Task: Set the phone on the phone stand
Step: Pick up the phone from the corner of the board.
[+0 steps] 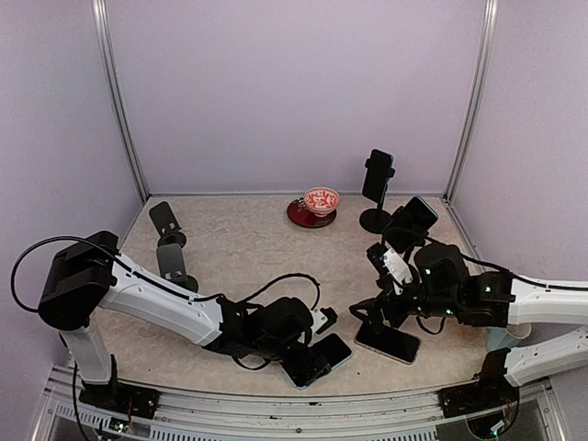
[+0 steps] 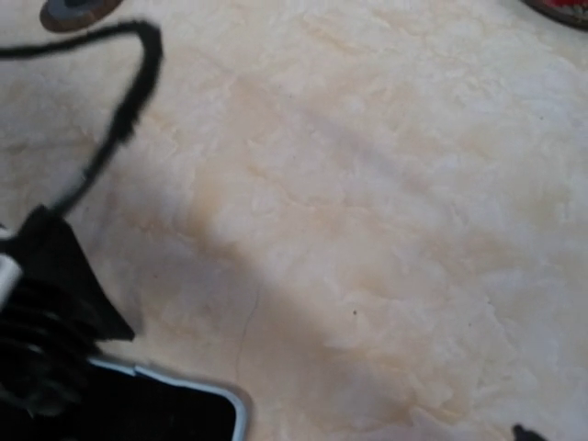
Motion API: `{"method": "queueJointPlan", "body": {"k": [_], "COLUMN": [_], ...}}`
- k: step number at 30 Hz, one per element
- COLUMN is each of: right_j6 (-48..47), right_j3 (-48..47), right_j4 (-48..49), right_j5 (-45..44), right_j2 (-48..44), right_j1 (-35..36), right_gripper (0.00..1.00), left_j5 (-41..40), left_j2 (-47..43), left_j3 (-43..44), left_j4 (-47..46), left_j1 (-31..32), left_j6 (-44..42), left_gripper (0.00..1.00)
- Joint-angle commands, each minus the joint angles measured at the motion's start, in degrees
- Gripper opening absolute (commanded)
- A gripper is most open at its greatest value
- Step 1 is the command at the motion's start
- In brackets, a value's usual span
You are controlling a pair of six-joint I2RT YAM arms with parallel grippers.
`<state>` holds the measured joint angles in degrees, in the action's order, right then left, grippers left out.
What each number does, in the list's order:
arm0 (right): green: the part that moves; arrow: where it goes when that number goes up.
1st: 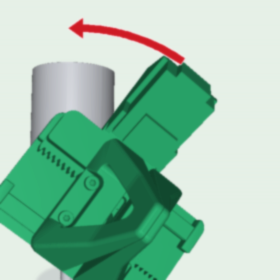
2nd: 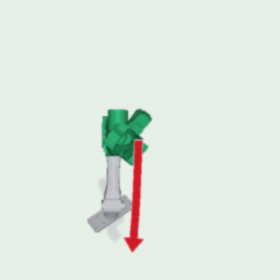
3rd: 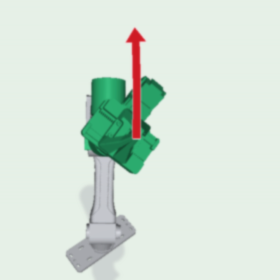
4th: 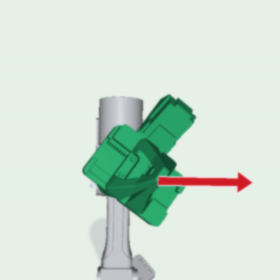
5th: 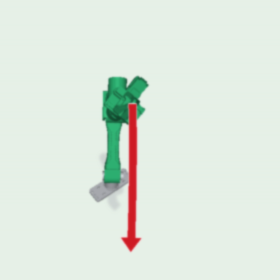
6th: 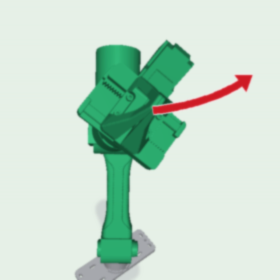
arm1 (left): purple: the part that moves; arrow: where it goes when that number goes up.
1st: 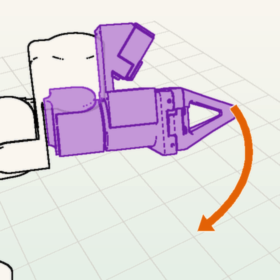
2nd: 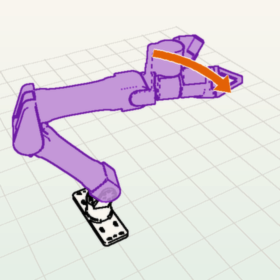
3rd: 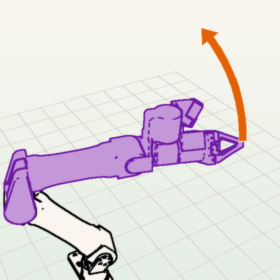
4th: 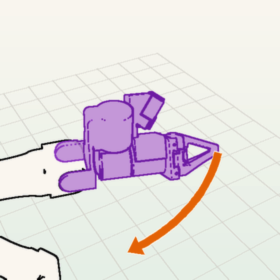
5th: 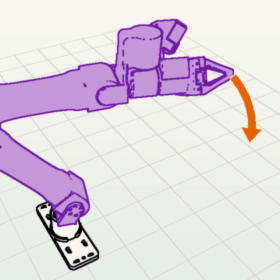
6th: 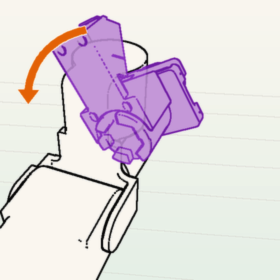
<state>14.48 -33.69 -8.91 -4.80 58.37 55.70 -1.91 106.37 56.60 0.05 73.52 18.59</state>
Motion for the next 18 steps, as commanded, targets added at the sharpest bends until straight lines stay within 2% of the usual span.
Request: {"method": "queueJointPlan", "body": {"k": [1, 8, 18], "right_j6": [0.43, 0.41, 0.51], "right_j3": [1.14, 1.82, 2.61], "right_j4": [1.07, 1.67, 2.05], "right_j5": [-0.93, -0.39, -1.12], "right_j2": [-2.15, -1.88, -2.98], "right_j1": [-0.54, -0.62, -0.79], "right_gripper": [1.00, 1.00, 1.00], "left_j5": [-1.51, -8.16, -7.78], "left_j2": [1.43, 4.16, 5.92], "left_j3": [2.33, 5.83, 6.00], "left_j4": [2.01, 7.19, 7.94], "left_j1": [1.17, 4.03, 4.32], "left_j6": [1.45, 1.45, 1.97], "left_gripper": [0.99, 0.99, 0.97]}}
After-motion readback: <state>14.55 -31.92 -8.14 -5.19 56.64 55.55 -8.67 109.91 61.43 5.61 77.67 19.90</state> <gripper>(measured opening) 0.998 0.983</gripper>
